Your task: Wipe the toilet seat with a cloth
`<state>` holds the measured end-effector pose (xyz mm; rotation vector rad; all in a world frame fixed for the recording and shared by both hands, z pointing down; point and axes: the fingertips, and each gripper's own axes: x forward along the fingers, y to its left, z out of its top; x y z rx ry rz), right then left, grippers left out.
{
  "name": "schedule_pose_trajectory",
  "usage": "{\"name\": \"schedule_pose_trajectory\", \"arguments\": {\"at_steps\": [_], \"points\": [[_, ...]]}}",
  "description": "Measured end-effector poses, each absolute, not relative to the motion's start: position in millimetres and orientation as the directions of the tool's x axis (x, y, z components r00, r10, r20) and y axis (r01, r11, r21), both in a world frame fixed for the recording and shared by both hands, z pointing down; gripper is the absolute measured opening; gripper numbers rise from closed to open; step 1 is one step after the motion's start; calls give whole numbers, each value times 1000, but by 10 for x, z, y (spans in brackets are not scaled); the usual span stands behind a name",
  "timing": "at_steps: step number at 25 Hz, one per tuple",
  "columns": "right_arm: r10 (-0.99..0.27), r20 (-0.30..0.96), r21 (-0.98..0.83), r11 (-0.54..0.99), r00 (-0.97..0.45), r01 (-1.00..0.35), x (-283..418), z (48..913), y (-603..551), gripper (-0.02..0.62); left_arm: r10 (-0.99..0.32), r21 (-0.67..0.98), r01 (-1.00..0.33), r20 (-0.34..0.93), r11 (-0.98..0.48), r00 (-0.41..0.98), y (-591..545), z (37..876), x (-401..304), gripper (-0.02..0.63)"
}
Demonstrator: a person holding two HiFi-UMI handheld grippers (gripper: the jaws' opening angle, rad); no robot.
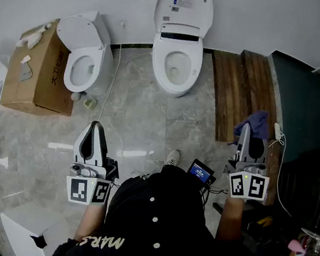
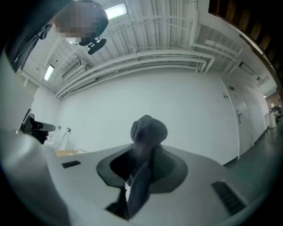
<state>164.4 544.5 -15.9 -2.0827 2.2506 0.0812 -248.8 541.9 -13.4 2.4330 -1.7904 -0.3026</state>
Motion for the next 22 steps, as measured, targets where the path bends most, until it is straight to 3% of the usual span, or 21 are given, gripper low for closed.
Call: {"name": "schedule_pose_trajectory", "arguments": {"at_steps": [22], "points": [[-989,-115,-39,98,-93,-994,2117,-80,5229,86,-967,206,-945,-71,-253,244,5176,-52,-2031,8]]}}
